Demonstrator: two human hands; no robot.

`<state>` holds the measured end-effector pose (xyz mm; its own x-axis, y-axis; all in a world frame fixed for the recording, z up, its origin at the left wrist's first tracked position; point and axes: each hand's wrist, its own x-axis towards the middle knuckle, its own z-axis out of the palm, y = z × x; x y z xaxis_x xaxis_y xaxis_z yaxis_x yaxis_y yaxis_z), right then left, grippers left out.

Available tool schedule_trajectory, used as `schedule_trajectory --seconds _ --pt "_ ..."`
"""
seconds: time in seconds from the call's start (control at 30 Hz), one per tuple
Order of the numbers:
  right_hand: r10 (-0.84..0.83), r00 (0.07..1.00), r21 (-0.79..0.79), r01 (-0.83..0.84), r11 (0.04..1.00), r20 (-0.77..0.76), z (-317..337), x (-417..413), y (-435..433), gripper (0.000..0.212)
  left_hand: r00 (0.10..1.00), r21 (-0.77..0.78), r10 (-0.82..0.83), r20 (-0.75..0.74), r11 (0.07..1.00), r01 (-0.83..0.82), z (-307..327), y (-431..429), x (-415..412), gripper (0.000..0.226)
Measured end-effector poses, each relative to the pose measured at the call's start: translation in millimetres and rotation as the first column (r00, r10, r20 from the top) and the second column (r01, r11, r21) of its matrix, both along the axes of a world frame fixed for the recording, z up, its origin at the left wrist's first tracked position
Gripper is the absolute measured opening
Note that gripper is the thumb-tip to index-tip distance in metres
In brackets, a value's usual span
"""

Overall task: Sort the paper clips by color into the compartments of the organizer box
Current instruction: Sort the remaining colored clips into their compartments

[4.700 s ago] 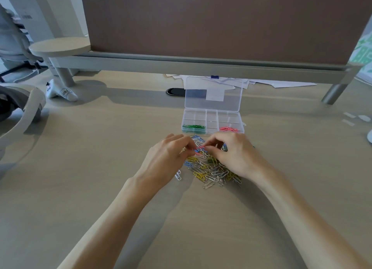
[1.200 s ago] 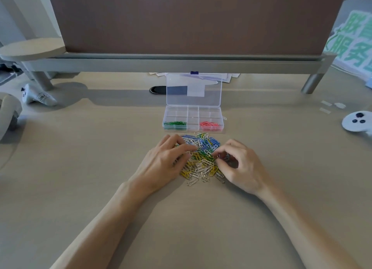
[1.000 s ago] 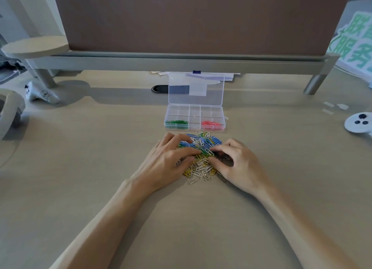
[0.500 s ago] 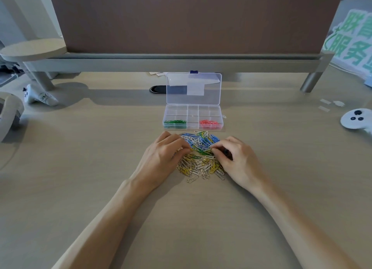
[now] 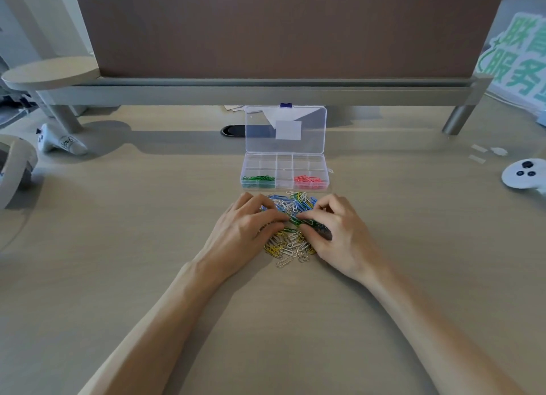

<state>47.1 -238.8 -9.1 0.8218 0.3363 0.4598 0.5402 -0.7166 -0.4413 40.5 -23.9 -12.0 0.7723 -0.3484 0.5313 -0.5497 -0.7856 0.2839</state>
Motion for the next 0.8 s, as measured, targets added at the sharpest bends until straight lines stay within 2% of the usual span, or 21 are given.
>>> schedule_trajectory --seconds 0.1,0.3,0.5,0.8 --pt "-0.029 0.999 -0.027 0.029 0.999 -0.024 -0.5 2.2 1.9 0.019 0.999 -0.017 0.013 -0.033 1.000 -0.014 0.3 -0.4 0.9 0.031" --pt "-0.061 0.997 -0.034 0.060 0.998 -0.037 2.6 1.5 7.9 0.012 0.996 -0.089 0.015 -0.088 0.996 -0.023 3.1 1.3 0.6 0.011" --pt "-0.079 0.997 0.000 0.079 0.997 -0.013 -0.9 3.2 6.7 0.012 0.997 -0.077 0.071 -0.033 0.994 -0.073 3.6 0.8 -0.5 0.008" --pt "-0.116 0.979 0.083 0.103 0.991 0.167 5.7 -1.1 9.7 0.009 0.982 -0.147 0.180 -0.063 0.971 -0.188 4.7 1.2 1.1 0.011"
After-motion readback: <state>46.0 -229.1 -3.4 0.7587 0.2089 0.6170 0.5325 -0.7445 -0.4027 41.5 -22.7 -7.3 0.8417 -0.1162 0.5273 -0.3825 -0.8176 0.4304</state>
